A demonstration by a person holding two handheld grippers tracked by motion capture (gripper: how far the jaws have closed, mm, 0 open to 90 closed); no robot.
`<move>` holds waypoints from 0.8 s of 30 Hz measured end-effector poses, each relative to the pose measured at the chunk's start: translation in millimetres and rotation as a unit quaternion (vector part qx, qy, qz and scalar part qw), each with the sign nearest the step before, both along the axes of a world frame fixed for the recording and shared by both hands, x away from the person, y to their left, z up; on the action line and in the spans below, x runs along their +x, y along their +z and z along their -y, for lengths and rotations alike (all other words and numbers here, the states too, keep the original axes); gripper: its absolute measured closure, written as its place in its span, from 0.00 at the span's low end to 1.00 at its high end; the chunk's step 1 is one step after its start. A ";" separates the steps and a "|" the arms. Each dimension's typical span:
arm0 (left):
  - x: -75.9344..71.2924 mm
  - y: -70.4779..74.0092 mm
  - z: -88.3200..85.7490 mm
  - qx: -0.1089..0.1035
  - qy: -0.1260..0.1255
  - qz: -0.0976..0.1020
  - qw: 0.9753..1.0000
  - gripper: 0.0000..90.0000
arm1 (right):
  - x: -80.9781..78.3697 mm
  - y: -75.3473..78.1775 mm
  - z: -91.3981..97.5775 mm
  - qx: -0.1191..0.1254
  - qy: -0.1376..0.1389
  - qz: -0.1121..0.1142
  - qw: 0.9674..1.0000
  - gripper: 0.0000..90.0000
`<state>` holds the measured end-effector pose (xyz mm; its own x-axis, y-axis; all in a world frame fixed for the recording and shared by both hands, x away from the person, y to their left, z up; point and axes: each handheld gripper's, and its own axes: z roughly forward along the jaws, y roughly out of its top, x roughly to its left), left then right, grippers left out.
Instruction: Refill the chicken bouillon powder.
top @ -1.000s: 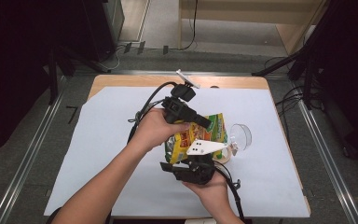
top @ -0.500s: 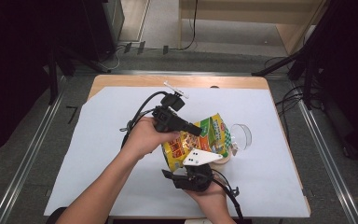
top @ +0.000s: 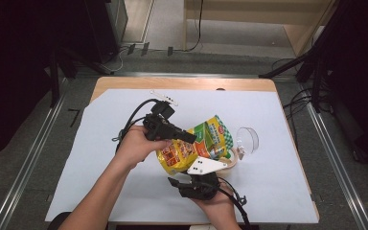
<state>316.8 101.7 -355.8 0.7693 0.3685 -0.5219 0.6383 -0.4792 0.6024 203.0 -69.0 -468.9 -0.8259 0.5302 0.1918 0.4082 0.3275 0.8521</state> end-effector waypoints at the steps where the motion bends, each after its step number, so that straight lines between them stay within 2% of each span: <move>1: -0.6 -0.4 -2.0 -0.002 -0.001 0.002 1.000 0.99 | 0.1 0.4 1.4 0.001 -0.002 -0.002 1.000 0.59; 7: -2.2 -2.7 -13.5 -0.016 0.002 0.016 1.000 0.99 | -4.8 0.7 10.1 0.005 -0.011 -0.004 1.000 0.59; 11: -0.6 -4.9 -20.5 -0.035 0.003 0.016 0.999 0.99 | -6.9 3.0 12.3 0.002 -0.008 0.007 1.000 0.59; 14: -1.4 -4.4 -24.3 -0.036 0.004 0.018 0.999 0.99 | -5.5 3.3 14.6 0.005 -0.011 0.005 1.000 0.59; 17: -1.3 -2.1 -30.1 -0.045 0.009 0.031 0.998 0.99 | -5.9 4.4 19.4 0.007 -0.014 0.003 1.000 0.59; 21: 1.5 -0.5 -39.3 -0.057 0.024 0.037 0.997 0.99 | -7.3 5.6 23.0 0.010 -0.016 0.003 1.000 0.60; 24: 3.1 -0.7 -44.4 -0.058 0.031 0.042 0.997 0.99 | -6.9 4.6 22.0 0.008 -0.015 0.001 1.000 0.60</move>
